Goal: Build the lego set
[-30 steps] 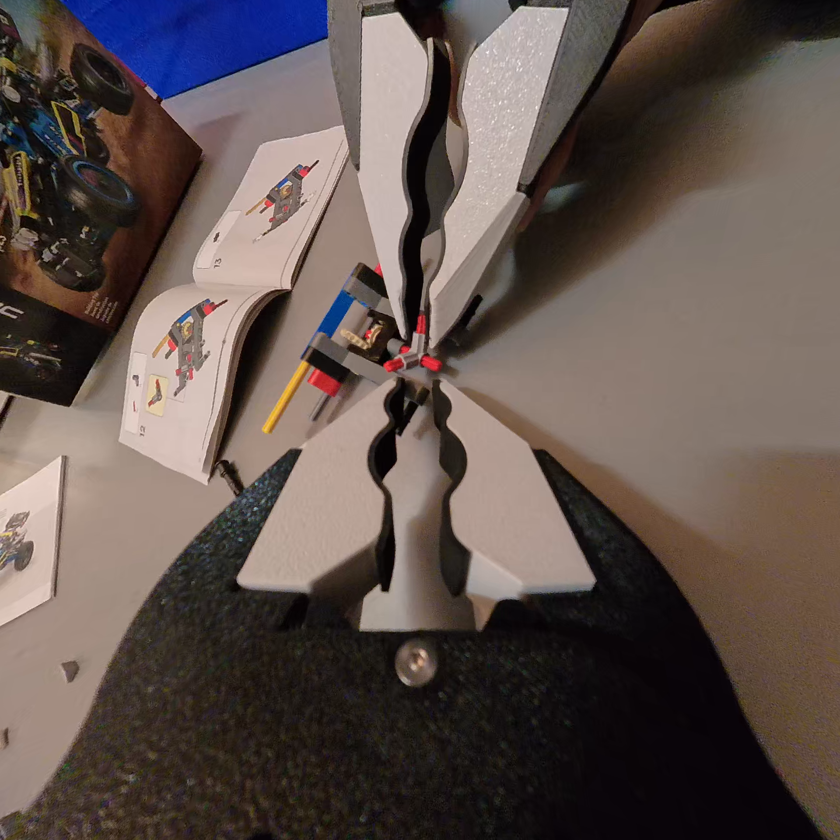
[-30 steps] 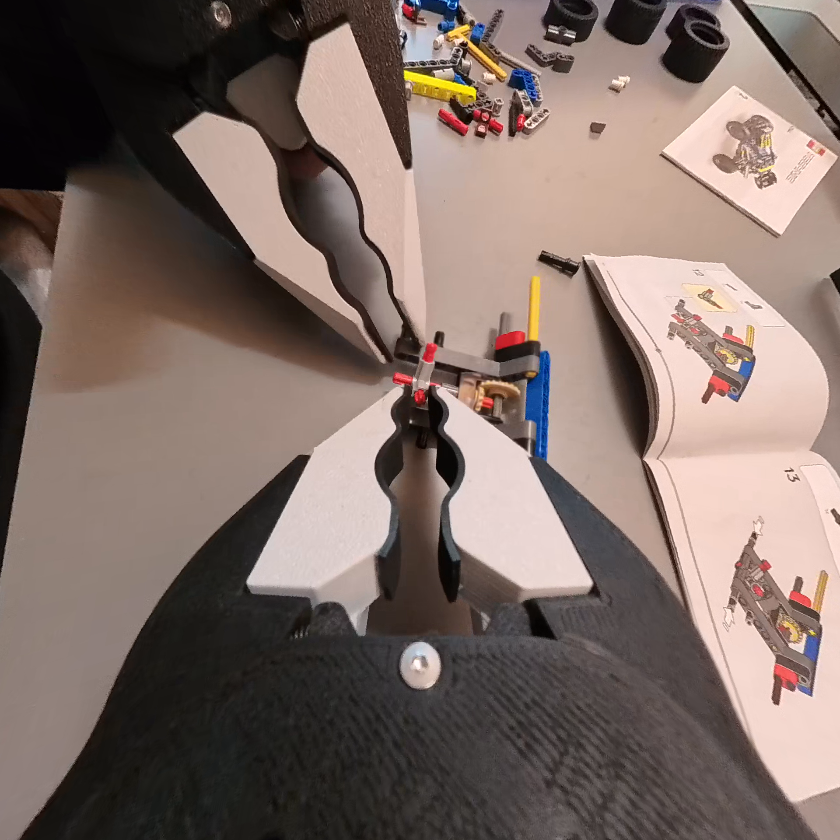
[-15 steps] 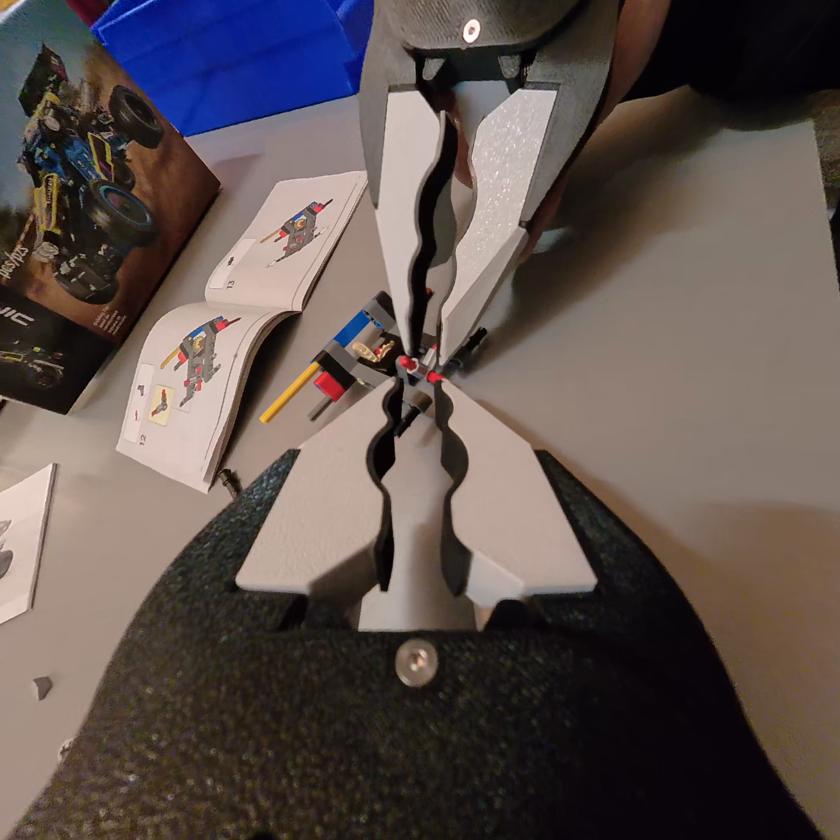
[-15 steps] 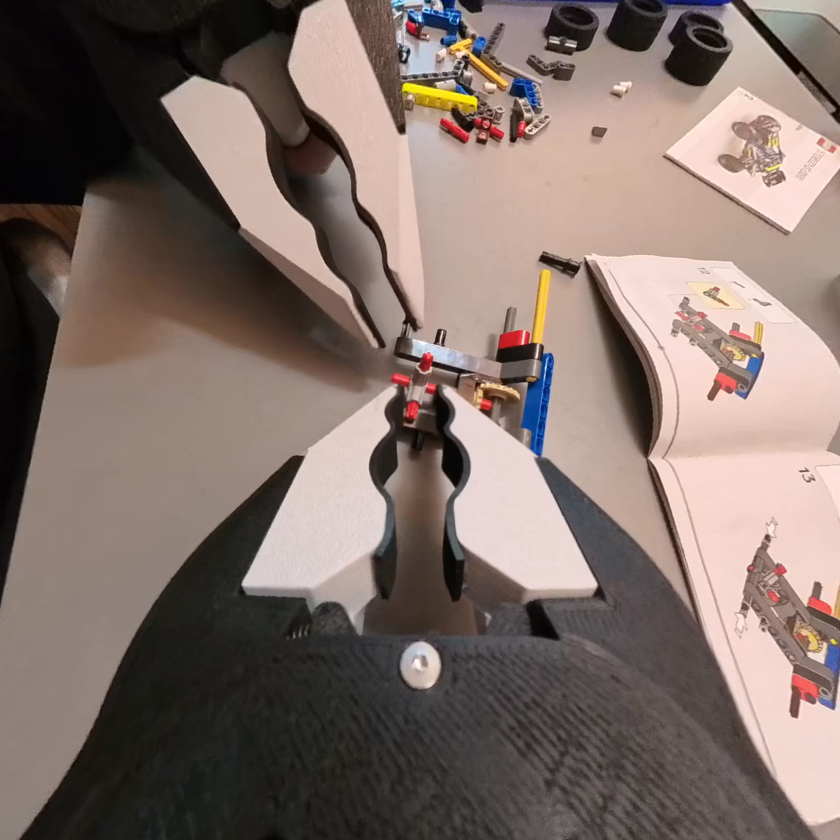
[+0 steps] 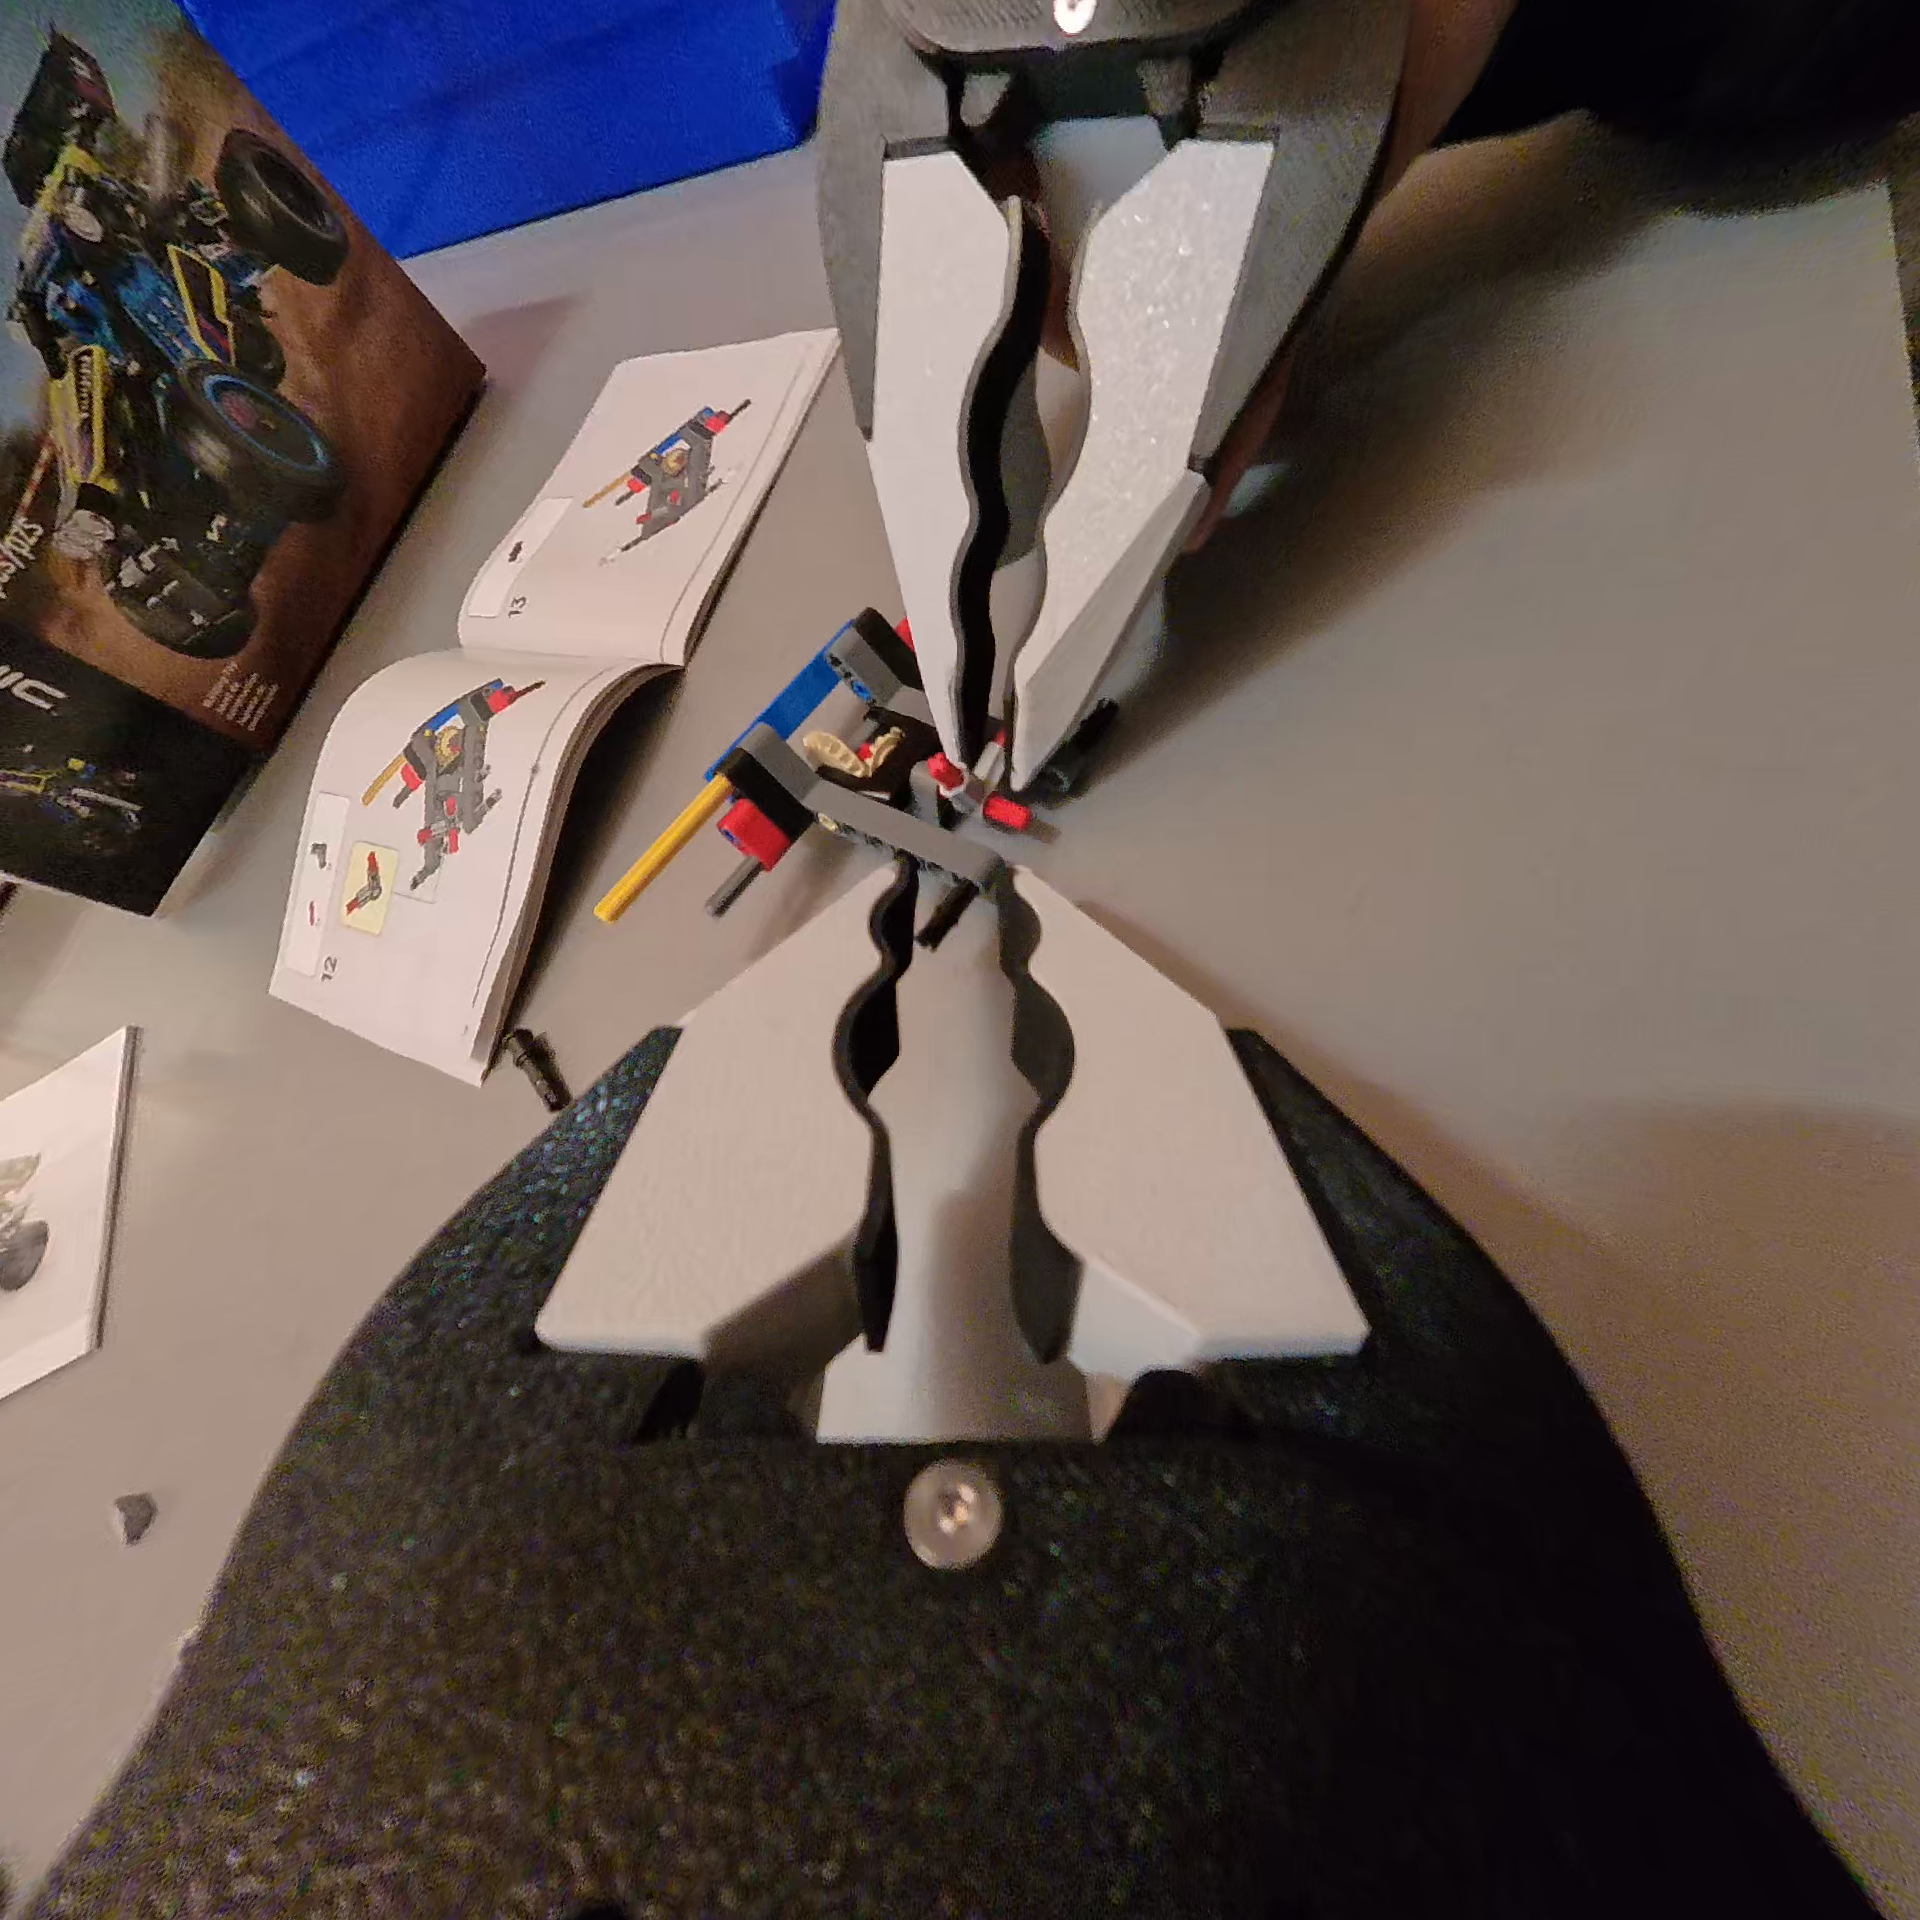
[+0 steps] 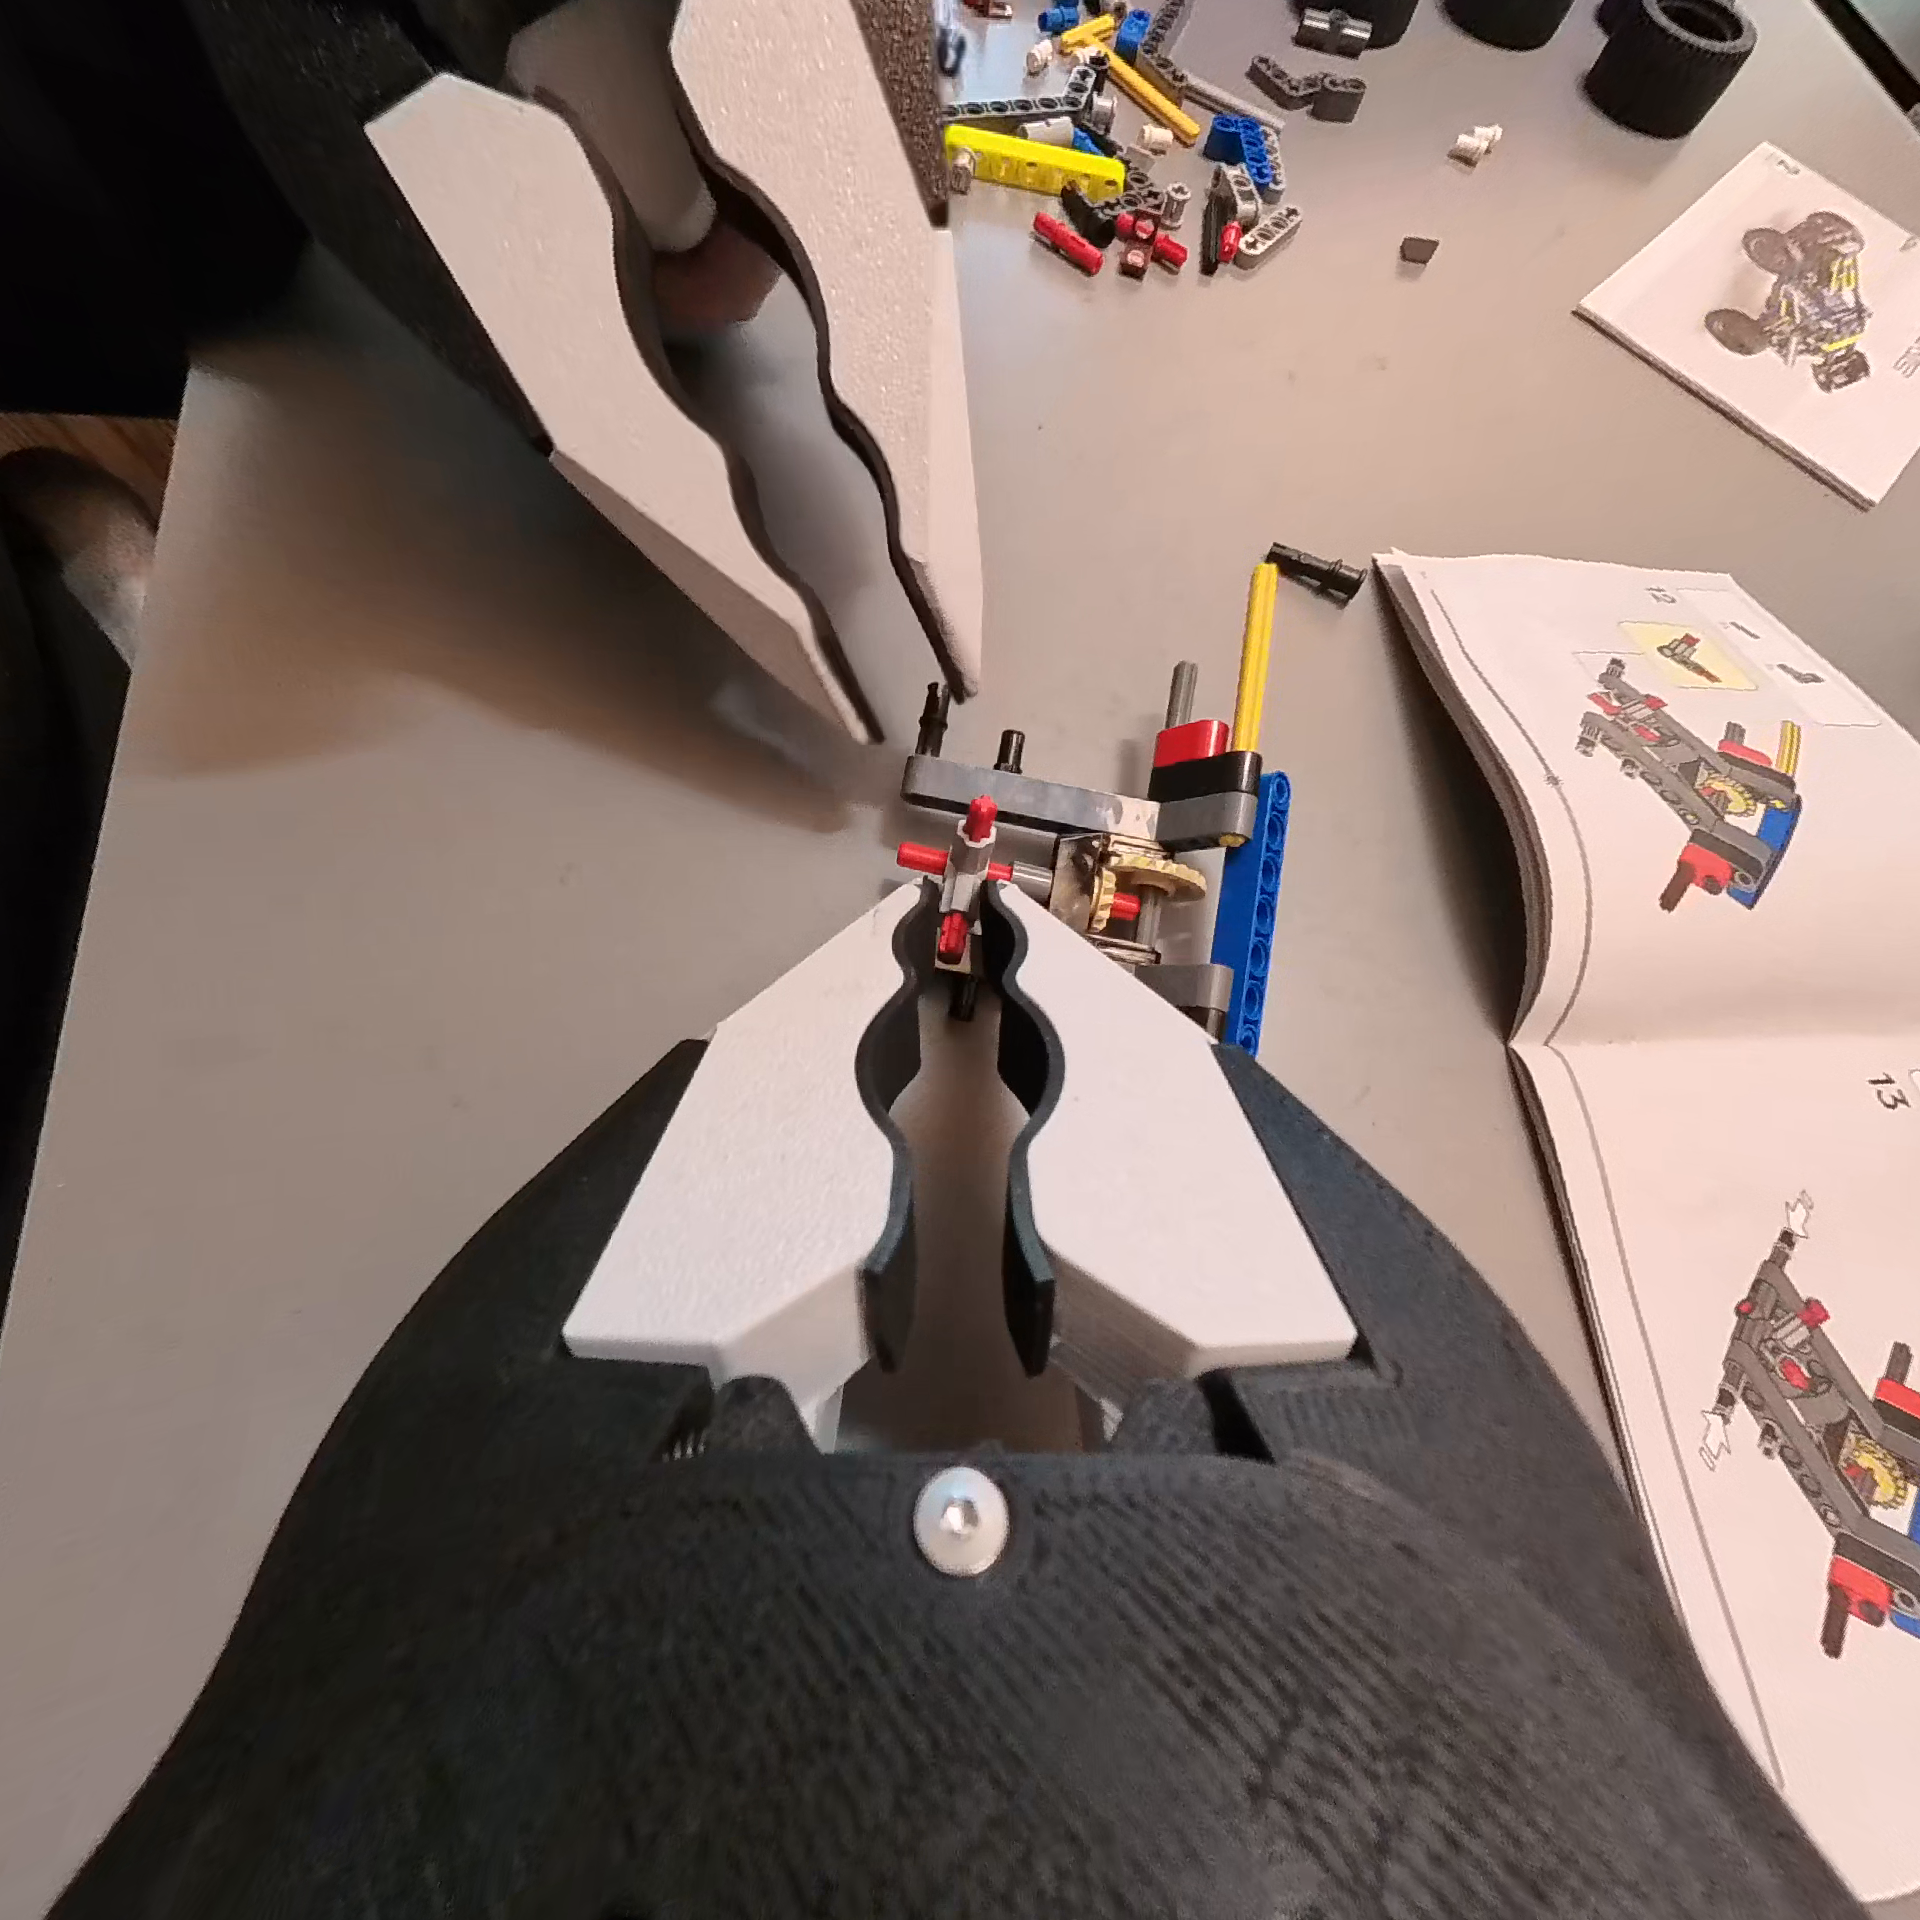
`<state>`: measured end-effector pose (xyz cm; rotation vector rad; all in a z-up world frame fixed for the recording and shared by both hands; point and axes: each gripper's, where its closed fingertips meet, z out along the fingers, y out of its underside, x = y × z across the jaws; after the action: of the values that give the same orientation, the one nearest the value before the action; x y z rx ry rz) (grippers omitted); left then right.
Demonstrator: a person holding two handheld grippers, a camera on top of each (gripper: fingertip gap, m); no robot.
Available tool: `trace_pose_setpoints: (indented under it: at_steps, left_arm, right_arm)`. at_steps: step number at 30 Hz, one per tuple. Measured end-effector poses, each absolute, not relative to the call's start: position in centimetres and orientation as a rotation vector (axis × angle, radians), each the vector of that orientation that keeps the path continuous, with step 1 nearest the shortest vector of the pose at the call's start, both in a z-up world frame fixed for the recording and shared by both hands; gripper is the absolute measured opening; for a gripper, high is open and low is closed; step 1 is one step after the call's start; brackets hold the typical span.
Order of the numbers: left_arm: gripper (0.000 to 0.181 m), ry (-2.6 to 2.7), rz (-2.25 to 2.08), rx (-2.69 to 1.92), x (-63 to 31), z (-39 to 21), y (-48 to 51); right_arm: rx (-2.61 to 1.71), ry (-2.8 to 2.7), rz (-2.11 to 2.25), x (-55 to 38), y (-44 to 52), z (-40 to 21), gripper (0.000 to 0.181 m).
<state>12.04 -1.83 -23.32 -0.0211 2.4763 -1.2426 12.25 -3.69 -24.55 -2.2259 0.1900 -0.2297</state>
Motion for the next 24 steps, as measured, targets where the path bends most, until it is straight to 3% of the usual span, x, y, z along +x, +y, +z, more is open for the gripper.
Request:
trace_pose_setpoints:
  at_steps: [7, 24]
  left_arm:
    - [0.020, 2.467, -1.215, 0.081, 11.3, -23.3, -1.8]
    - [0.008, 2.458, -1.107, 0.099, 11.9, -24.6, -2.1]
  right_arm:
    - [-2.228, 0.186, -0.221, 12.2, -3.7, -24.6, 0.006]
    - [-2.238, 0.163, -0.184, 11.7, -3.8, -24.7, 0.005]
